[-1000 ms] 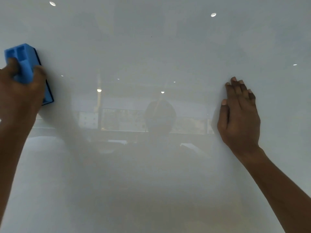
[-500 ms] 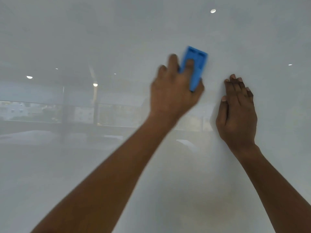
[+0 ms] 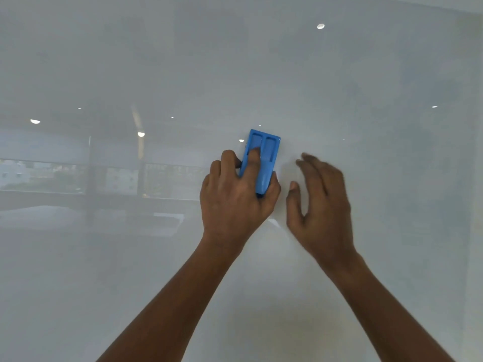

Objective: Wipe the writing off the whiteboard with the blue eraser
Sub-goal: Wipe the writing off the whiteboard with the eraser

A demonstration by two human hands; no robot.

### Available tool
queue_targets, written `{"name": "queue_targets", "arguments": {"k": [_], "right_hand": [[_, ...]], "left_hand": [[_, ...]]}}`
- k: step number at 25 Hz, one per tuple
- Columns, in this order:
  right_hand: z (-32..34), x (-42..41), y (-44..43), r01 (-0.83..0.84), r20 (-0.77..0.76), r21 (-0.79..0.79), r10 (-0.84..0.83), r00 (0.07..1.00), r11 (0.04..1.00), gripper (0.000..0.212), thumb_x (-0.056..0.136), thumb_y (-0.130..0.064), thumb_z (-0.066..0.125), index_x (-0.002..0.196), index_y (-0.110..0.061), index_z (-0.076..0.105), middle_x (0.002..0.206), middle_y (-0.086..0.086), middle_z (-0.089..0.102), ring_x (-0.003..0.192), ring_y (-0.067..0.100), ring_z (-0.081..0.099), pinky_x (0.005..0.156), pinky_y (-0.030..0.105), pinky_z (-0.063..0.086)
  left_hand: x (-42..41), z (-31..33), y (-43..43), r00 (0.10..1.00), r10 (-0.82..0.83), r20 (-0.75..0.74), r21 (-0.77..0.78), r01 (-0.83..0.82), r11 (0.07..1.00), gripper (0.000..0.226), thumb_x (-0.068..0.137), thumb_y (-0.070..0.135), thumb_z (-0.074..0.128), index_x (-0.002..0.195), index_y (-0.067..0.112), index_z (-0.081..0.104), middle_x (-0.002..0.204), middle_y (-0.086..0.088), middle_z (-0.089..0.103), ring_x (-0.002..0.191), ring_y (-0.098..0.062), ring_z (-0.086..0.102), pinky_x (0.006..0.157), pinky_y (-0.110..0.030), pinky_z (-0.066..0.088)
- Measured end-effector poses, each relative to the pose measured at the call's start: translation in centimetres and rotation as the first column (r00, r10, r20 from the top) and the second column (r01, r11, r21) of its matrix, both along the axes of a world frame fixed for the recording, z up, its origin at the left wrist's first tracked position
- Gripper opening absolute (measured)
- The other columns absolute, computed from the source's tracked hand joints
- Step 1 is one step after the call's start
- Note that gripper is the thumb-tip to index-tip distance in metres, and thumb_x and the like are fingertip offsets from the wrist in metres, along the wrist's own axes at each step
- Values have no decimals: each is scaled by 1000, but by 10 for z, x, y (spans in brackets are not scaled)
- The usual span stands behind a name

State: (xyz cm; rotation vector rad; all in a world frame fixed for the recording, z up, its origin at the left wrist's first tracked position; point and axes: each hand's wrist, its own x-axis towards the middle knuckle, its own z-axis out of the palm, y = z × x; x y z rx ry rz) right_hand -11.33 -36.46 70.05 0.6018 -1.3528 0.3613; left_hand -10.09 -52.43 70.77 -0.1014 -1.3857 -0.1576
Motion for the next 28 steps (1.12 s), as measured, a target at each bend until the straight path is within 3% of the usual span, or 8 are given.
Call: {"name": "queue_targets", "arguments": {"k": [7,10,13,15,17,20,23,28], "right_hand": [[-18,15,-37,-255,89,-66,261,961,965,38,102,-10,45,135,0,62,139,14,63,127,23,60,108,21,46],[-17,11,-45,-239,75,-87,245,967,967,40,105,-16,47,140,-2,61,142,16,61,121,25,61,99,22,50],[-19,8,-55,-198,104,-119,211,972,973,46,105,-26,55,145,-2,57,145,19,57,118,31,60,92,38,58],[-20,7,-62,-129,103,-131,142,984,983,59,100,-37,65,145,0,55,145,22,55,119,34,59,90,47,60],[-17,8,-66,-75,84,-152,89,992,985,64,96,-44,73,141,-1,58,142,23,57,117,34,60,88,48,61],[-6,11,-68,-93,117,-220,121,986,971,56,91,-35,80,130,-10,48,140,18,59,113,29,60,86,44,61],[-7,10,-56,-116,102,-268,148,984,956,56,87,-23,82,128,-7,47,130,17,61,108,24,54,84,44,58],[-29,-11,25,23,150,-510,63,987,860,69,87,-28,75,144,0,48,120,25,59,107,41,56,88,51,51]], "left_hand": [[12,5,-3,970,-203,135,-48,211,976,54,102,39,45,132,3,73,92,-12,59,61,-12,42,52,-19,29],[22,11,-8,932,-255,258,-62,279,958,68,101,46,34,141,3,69,96,-9,58,61,-13,46,56,-26,41],[34,21,-25,857,-188,479,-95,263,960,74,98,46,24,158,16,54,112,-2,60,81,-21,59,70,-37,56],[41,27,-48,899,-169,405,-185,262,947,65,99,35,33,159,20,54,112,1,66,97,-25,64,73,-41,59],[39,29,-78,974,-160,162,-208,192,959,53,102,23,46,152,13,63,110,-2,74,102,-28,64,74,-40,59],[28,23,-128,996,9,-90,-55,-14,998,40,107,20,55,143,7,69,135,-14,71,123,-38,59,101,-44,54],[17,9,-173,994,95,-55,-23,-96,995,45,112,30,52,148,6,64,159,-22,53,144,-48,47,121,-52,40],[7,-4,-191,996,82,45,-40,-80,996,56,114,39,45,160,9,50,171,-20,38,156,-46,35,127,-57,31]]}}
